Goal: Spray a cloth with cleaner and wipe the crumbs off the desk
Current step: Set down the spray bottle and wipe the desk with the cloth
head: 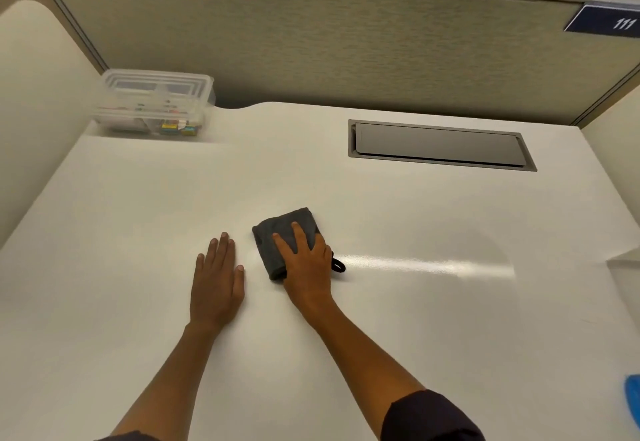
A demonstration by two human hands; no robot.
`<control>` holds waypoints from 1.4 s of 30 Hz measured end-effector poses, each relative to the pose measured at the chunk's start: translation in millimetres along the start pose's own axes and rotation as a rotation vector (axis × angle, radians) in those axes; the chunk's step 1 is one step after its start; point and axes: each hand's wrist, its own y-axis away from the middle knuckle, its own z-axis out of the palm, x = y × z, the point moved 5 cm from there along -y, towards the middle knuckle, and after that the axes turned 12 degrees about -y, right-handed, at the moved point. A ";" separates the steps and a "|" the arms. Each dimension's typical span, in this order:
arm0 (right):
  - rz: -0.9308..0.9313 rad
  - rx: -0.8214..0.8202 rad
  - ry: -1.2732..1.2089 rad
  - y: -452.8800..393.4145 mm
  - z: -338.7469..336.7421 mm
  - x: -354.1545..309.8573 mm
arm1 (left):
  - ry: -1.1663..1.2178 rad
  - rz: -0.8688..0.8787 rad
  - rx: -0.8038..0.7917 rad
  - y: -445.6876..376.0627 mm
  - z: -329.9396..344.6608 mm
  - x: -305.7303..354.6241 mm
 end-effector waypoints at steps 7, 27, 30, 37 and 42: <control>0.237 0.149 0.066 -21.8 -59.5 85.0 | 0.061 0.011 -0.008 -4.6 -3.3 -3.1; 0.553 0.292 0.014 -113.3 -108.1 128.4 | -0.019 0.036 0.015 -26.9 2.4 -19.3; 0.410 0.246 -0.013 -128.5 -82.5 81.3 | -0.006 0.039 0.013 -28.1 2.7 -20.4; 0.069 0.067 -0.017 -114.8 -8.7 -40.2 | 0.300 -0.006 0.079 -28.3 -10.2 -28.8; -0.040 -0.062 -0.024 -76.7 30.6 -82.9 | 0.473 -0.142 0.123 -18.9 -16.7 -43.2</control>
